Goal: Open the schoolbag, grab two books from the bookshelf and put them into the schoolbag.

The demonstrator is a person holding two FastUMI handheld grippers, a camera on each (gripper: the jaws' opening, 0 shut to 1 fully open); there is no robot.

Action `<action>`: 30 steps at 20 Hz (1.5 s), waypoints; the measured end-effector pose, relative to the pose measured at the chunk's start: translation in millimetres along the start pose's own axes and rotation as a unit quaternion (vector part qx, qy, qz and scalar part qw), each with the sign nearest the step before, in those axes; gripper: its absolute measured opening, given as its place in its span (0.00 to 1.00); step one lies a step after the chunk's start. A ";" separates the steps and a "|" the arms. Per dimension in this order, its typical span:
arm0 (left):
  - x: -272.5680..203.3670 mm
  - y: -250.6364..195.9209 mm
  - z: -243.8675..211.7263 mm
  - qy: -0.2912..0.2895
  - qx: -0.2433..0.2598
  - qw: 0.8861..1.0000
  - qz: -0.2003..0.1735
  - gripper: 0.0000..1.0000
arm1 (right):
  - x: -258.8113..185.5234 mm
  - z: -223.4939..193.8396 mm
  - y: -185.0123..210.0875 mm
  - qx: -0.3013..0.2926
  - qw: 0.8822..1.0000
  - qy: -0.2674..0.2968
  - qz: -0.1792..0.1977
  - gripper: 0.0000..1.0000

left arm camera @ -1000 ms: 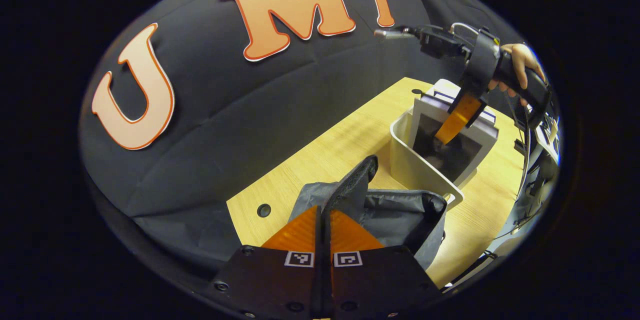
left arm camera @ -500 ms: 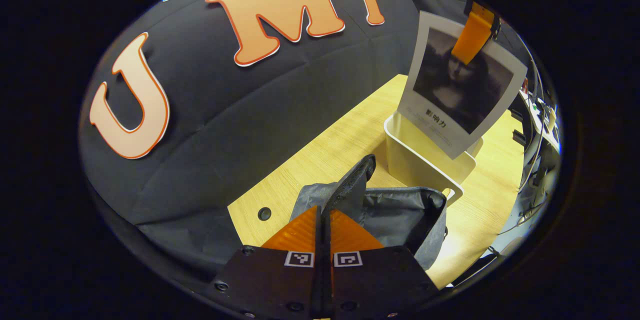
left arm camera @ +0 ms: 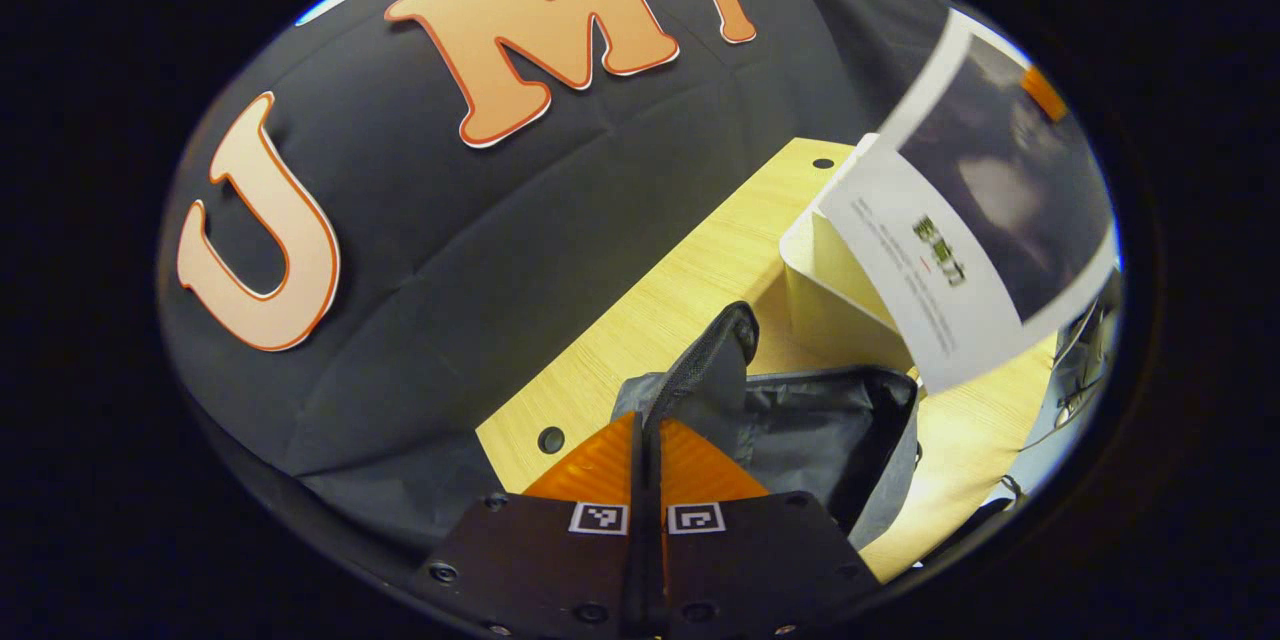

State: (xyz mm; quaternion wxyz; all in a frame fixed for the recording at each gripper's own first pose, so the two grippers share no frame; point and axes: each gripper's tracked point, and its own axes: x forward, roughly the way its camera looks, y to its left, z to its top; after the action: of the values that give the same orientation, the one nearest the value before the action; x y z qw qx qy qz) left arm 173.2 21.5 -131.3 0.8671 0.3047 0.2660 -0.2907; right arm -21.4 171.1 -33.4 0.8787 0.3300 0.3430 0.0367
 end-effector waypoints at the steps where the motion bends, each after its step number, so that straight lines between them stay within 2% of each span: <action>1: -0.2 -0.1 1.7 -0.001 -0.002 1.000 -0.003 0.01 | 3.7 -12.4 -4.1 0.023 1.000 -0.002 0.013 0.35; 5: -4.5 2.3 7.8 -0.007 0.002 1.000 -0.007 0.01 | 28.8 -54.5 -20.2 0.116 0.992 -0.017 0.050 0.35; 11: -12.8 -2.8 13.3 -0.014 0.018 1.000 -0.017 0.00 | 92.9 -99.0 -41.7 0.197 0.979 -0.019 0.047 0.35; 17: -20.1 -8.8 20.0 -0.019 0.026 0.999 -0.021 0.00 | 158.2 -128.3 -26.8 0.214 0.976 -0.010 0.042 0.35; 20: -21.3 -9.7 21.6 -0.020 0.033 0.999 -0.022 0.00 | 184.5 -127.8 -13.1 0.227 0.972 -0.010 0.052 0.35; 23: -23.0 -10.5 22.0 -0.020 0.041 0.999 -0.020 0.00 | 205.4 -127.8 -10.3 0.231 0.972 -0.014 0.042 0.35; 29: -24.0 -20.1 21.0 -0.017 0.059 0.998 -0.024 0.00 | 235.9 -125.8 0.4 0.239 0.969 -0.038 0.045 0.35; 30: -24.1 -22.9 20.3 -0.017 0.062 0.998 -0.028 0.00 | 241.3 -127.9 1.4 0.241 0.969 -0.036 0.041 0.25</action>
State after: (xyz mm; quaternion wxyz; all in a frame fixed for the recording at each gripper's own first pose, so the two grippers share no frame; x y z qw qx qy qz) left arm 147.0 1.2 -110.8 0.8422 0.3454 0.2416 -0.3361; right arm 82.6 313.3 -242.1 0.7830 0.5467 0.2958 -0.0225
